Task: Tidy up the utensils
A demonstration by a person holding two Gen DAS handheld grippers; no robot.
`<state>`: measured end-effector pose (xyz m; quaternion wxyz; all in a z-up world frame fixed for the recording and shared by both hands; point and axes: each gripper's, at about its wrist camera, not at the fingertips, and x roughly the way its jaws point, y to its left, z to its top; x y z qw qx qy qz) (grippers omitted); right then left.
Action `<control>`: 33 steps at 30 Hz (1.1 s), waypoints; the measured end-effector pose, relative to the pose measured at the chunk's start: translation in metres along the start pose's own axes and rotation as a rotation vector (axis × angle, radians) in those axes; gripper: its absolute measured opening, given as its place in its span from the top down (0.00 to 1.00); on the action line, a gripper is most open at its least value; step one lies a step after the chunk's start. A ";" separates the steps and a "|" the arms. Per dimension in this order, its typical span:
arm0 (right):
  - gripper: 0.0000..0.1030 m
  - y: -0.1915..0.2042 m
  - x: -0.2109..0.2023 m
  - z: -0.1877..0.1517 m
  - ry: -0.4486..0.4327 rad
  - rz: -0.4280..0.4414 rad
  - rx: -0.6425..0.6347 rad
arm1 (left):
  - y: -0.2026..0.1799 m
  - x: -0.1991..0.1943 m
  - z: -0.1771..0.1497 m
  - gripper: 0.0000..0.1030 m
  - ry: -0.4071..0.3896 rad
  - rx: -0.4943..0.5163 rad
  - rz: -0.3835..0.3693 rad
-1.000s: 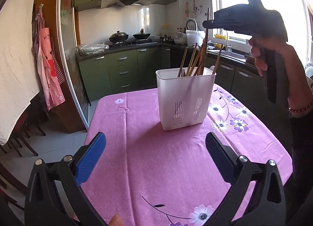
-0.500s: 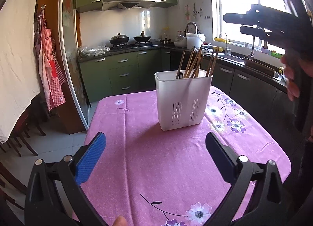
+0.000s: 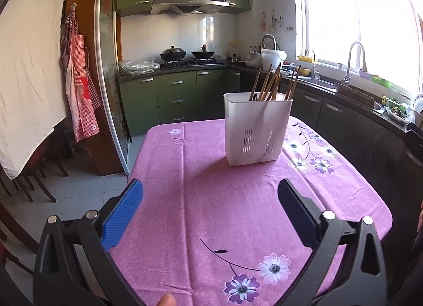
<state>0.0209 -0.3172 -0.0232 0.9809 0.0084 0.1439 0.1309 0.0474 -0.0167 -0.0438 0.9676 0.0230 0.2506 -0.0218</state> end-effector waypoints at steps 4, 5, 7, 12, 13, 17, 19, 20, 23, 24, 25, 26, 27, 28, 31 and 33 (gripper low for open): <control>0.04 -0.001 -0.031 0.001 -0.049 -0.002 0.017 | 0.002 -0.018 -0.003 0.06 -0.019 0.003 0.006; 0.04 -0.002 -0.033 0.004 -0.054 -0.004 0.021 | 0.001 -0.023 -0.004 0.06 -0.025 0.007 0.011; 0.04 0.000 -0.037 0.007 -0.055 -0.014 0.014 | 0.001 -0.030 -0.004 0.06 -0.037 0.012 0.017; 0.04 0.005 -0.038 0.008 -0.054 -0.030 0.009 | 0.004 -0.037 -0.005 0.06 -0.045 0.006 0.025; 0.04 0.006 -0.037 0.008 -0.047 -0.038 0.006 | 0.003 -0.038 -0.005 0.06 -0.044 0.008 0.027; 0.04 0.008 -0.029 0.008 -0.029 -0.034 0.004 | 0.002 -0.039 -0.006 0.06 -0.039 0.017 0.038; 0.04 0.009 -0.026 0.007 -0.022 -0.032 0.003 | 0.002 -0.040 -0.006 0.06 -0.037 0.020 0.039; 0.04 0.008 -0.024 0.008 -0.019 -0.030 0.003 | 0.001 -0.040 -0.005 0.06 -0.037 0.022 0.040; 0.04 0.009 -0.023 0.008 -0.016 -0.034 -0.001 | 0.000 -0.040 -0.005 0.06 -0.040 0.024 0.042; 0.04 0.010 -0.023 0.008 -0.016 -0.035 -0.002 | 0.001 -0.040 -0.004 0.06 -0.040 0.023 0.042; 0.04 0.010 -0.023 0.008 -0.016 -0.033 -0.002 | 0.001 -0.040 -0.005 0.06 -0.039 0.024 0.042; 0.04 0.010 -0.023 0.008 -0.016 -0.030 -0.002 | 0.001 -0.040 -0.005 0.06 -0.040 0.023 0.042; 0.04 0.011 -0.023 0.008 -0.016 -0.030 -0.004 | 0.001 -0.041 -0.005 0.06 -0.040 0.021 0.043; 0.04 0.011 -0.023 0.009 -0.015 -0.031 -0.005 | 0.001 -0.042 -0.005 0.06 -0.041 0.020 0.043; 0.04 0.012 -0.022 0.009 -0.013 -0.025 -0.007 | 0.002 -0.043 -0.005 0.06 -0.045 0.017 0.047; 0.04 0.013 -0.022 0.009 -0.013 -0.024 -0.009 | 0.003 -0.043 -0.005 0.06 -0.045 0.016 0.048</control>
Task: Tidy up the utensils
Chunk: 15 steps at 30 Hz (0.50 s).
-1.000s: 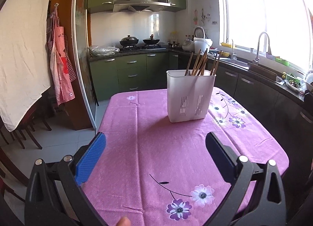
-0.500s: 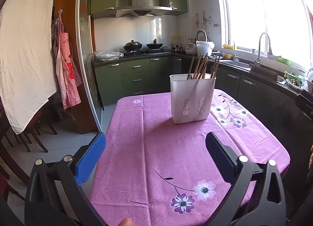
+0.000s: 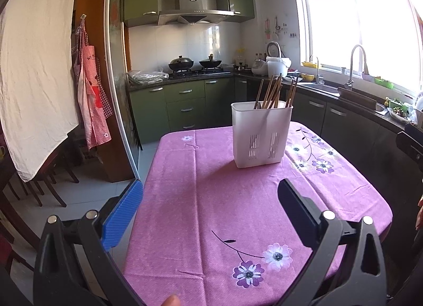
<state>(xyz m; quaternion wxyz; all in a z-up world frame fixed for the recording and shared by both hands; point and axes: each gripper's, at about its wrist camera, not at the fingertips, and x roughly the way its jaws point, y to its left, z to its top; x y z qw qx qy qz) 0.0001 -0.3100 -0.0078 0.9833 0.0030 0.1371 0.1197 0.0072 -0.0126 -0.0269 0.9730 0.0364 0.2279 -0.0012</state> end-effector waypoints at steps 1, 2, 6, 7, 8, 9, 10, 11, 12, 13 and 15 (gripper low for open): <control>0.04 0.000 0.000 0.000 0.001 0.001 -0.001 | 0.000 0.000 0.000 0.06 -0.001 -0.001 0.001; 0.04 0.001 0.000 0.000 0.002 0.003 -0.001 | 0.001 -0.001 0.000 0.06 0.000 -0.003 0.001; 0.04 0.002 0.000 0.000 0.002 0.006 -0.004 | 0.002 -0.001 -0.001 0.06 -0.001 -0.003 0.001; 0.04 0.002 0.001 0.000 0.003 0.008 -0.005 | 0.002 -0.001 -0.001 0.06 -0.002 -0.003 0.002; 0.04 0.003 0.001 0.000 0.003 0.010 -0.005 | 0.003 -0.002 -0.001 0.06 -0.003 -0.003 0.002; 0.04 0.004 0.002 0.000 0.004 0.012 -0.005 | 0.003 -0.002 0.000 0.06 -0.003 -0.004 0.003; 0.04 0.003 0.002 0.000 0.006 0.013 -0.003 | 0.003 -0.003 0.000 0.06 -0.005 -0.005 0.004; 0.04 0.003 0.003 0.000 0.007 0.015 -0.002 | 0.004 -0.002 0.000 0.06 -0.006 -0.005 0.005; 0.04 0.003 0.003 0.000 0.008 0.016 -0.001 | 0.004 -0.003 0.000 0.06 -0.006 -0.007 0.006; 0.04 0.004 0.003 0.000 0.009 0.017 0.000 | 0.005 -0.003 -0.001 0.06 -0.006 -0.007 0.006; 0.04 0.004 0.004 -0.001 0.011 0.018 0.000 | 0.005 -0.003 -0.001 0.06 -0.006 -0.007 0.009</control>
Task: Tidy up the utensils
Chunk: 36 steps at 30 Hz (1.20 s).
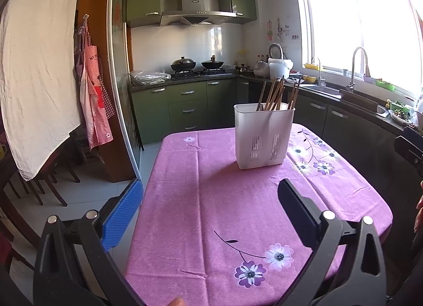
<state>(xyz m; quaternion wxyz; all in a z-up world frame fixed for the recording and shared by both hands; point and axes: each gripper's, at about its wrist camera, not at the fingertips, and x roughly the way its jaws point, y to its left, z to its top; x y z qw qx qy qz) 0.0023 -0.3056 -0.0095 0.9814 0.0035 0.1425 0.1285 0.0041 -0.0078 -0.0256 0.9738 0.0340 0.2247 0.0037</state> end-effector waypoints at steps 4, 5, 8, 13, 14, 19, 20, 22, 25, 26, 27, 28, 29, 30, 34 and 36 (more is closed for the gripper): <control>0.04 -0.001 0.001 0.000 0.002 0.001 0.001 | 0.000 0.000 0.000 0.06 0.000 0.002 0.002; 0.04 -0.002 0.001 0.000 0.002 0.002 0.002 | 0.000 0.000 0.000 0.06 0.000 0.003 0.003; 0.04 -0.002 0.002 0.000 0.002 0.001 0.002 | 0.000 0.000 -0.001 0.06 0.000 0.005 0.006; 0.04 -0.002 0.002 -0.001 0.004 0.002 0.003 | 0.002 -0.001 -0.001 0.06 0.004 0.005 0.014; 0.04 -0.002 0.002 0.000 0.005 0.003 0.003 | 0.002 -0.001 -0.001 0.06 0.004 0.005 0.015; 0.04 -0.002 0.003 -0.001 0.007 0.004 0.002 | 0.002 -0.002 -0.001 0.06 -0.001 0.006 0.019; 0.04 -0.001 0.003 -0.001 0.008 0.004 0.001 | 0.002 -0.002 -0.001 0.06 -0.001 0.007 0.021; 0.04 -0.002 0.004 -0.002 0.010 0.004 0.000 | 0.002 -0.001 -0.001 0.06 0.002 0.009 0.027; 0.04 -0.001 0.004 -0.001 0.011 0.005 -0.001 | 0.002 0.002 -0.001 0.06 0.011 0.009 0.027; 0.04 -0.001 0.005 -0.001 0.011 0.004 -0.001 | 0.001 0.002 0.000 0.06 0.013 0.009 0.028; 0.04 -0.001 0.005 -0.002 0.012 0.004 -0.001 | 0.001 0.002 0.000 0.06 0.014 0.007 0.030; 0.04 -0.002 0.006 -0.002 0.013 0.004 0.000 | 0.001 0.002 0.000 0.06 0.014 0.004 0.033; 0.04 -0.002 0.006 -0.003 0.014 0.004 0.000 | 0.001 0.002 0.000 0.06 0.015 0.004 0.036; 0.04 -0.001 0.006 -0.003 0.014 0.004 -0.001 | 0.001 0.002 0.001 0.06 0.014 0.006 0.042; 0.04 -0.001 0.007 -0.005 0.018 0.004 -0.002 | 0.001 0.003 0.000 0.06 0.015 0.010 0.051; 0.04 0.000 0.008 -0.005 0.020 0.004 -0.005 | 0.001 0.003 0.000 0.06 0.012 0.009 0.058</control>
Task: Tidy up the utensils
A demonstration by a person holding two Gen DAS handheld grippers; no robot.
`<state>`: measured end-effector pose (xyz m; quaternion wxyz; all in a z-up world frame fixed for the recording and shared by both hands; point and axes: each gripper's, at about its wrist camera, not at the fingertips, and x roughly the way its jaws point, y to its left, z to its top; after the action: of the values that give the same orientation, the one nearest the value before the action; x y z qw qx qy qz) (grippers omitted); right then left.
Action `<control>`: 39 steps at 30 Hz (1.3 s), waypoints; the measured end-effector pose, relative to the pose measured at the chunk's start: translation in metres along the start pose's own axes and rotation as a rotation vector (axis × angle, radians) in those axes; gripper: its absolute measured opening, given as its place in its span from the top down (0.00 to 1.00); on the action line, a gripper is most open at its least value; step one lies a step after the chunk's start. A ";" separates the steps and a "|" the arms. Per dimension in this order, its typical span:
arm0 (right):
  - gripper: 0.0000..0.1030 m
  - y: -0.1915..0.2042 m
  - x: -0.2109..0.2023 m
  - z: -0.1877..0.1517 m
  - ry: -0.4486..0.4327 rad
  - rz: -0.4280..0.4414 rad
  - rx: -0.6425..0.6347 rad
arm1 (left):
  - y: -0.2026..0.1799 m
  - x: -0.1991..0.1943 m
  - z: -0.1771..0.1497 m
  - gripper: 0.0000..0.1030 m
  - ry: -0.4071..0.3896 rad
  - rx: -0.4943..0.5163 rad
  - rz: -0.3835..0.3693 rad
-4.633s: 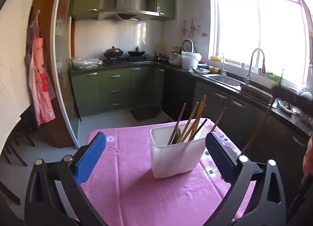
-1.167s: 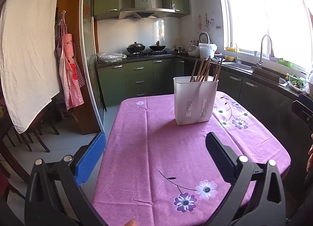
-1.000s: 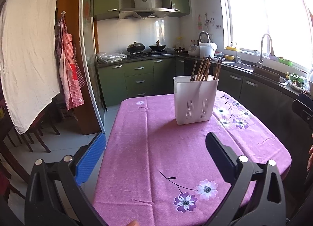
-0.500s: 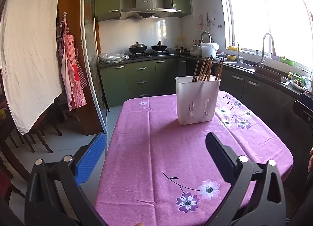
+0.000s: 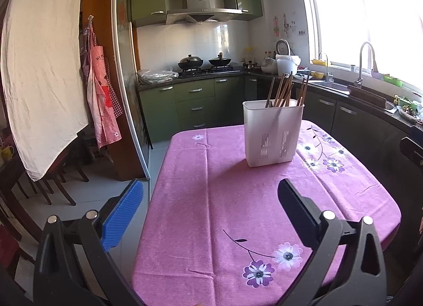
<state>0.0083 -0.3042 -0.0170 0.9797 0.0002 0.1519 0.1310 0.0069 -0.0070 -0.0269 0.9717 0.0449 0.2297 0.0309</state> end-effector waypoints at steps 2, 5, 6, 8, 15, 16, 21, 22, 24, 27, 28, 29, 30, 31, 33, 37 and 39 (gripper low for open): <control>0.04 0.000 0.000 0.000 0.000 0.001 -0.001 | 0.000 0.000 0.000 0.06 -0.003 0.001 0.009; 0.04 0.000 0.001 0.000 0.001 0.001 -0.001 | 0.000 0.000 -0.001 0.06 -0.005 0.007 0.016; 0.04 0.000 0.001 -0.001 0.002 0.002 0.000 | 0.000 0.000 -0.001 0.06 -0.004 0.008 0.017; 0.04 0.001 0.001 0.000 0.003 0.001 -0.001 | 0.000 0.000 -0.001 0.06 -0.003 0.010 0.019; 0.04 0.000 0.002 0.000 0.005 0.002 -0.002 | -0.001 0.000 -0.001 0.06 -0.003 0.011 0.022; 0.04 0.000 0.002 0.000 0.005 0.002 -0.002 | -0.001 0.000 -0.001 0.06 -0.002 0.012 0.022; 0.04 0.001 0.003 -0.001 0.011 0.003 -0.002 | -0.001 0.001 0.000 0.06 0.005 0.016 0.019; 0.04 0.001 0.003 -0.001 0.010 0.004 -0.002 | -0.001 0.002 0.000 0.06 0.006 0.017 0.018; 0.04 0.000 0.004 -0.001 0.012 0.004 -0.002 | -0.001 0.002 0.000 0.06 0.004 0.021 0.014; 0.04 0.000 0.004 -0.001 0.013 0.005 -0.001 | -0.003 0.002 0.000 0.06 0.007 0.025 0.018; 0.04 0.000 0.004 -0.001 0.013 0.004 -0.001 | -0.003 0.003 -0.001 0.06 0.010 0.024 0.017; 0.04 0.000 0.005 -0.001 0.014 0.005 -0.001 | -0.002 0.004 -0.001 0.06 0.013 0.022 0.016; 0.04 0.000 0.004 -0.001 0.014 0.005 -0.001 | -0.002 0.004 -0.001 0.06 0.016 0.019 0.016; 0.04 0.000 0.005 -0.001 0.016 0.005 -0.001 | -0.001 0.005 -0.001 0.06 0.017 0.017 0.016; 0.04 0.000 0.005 -0.001 0.017 0.005 -0.002 | -0.001 0.005 0.000 0.06 0.019 0.014 0.008; 0.04 0.000 0.007 -0.002 0.020 0.006 -0.002 | -0.001 0.007 -0.001 0.06 0.018 0.012 -0.006; 0.04 -0.001 0.008 -0.003 0.024 0.008 0.000 | 0.000 0.009 -0.001 0.06 0.024 0.006 -0.020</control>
<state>0.0152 -0.3033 -0.0222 0.9772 -0.0010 0.1637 0.1349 0.0141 -0.0061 -0.0321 0.9690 0.0453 0.2419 0.0212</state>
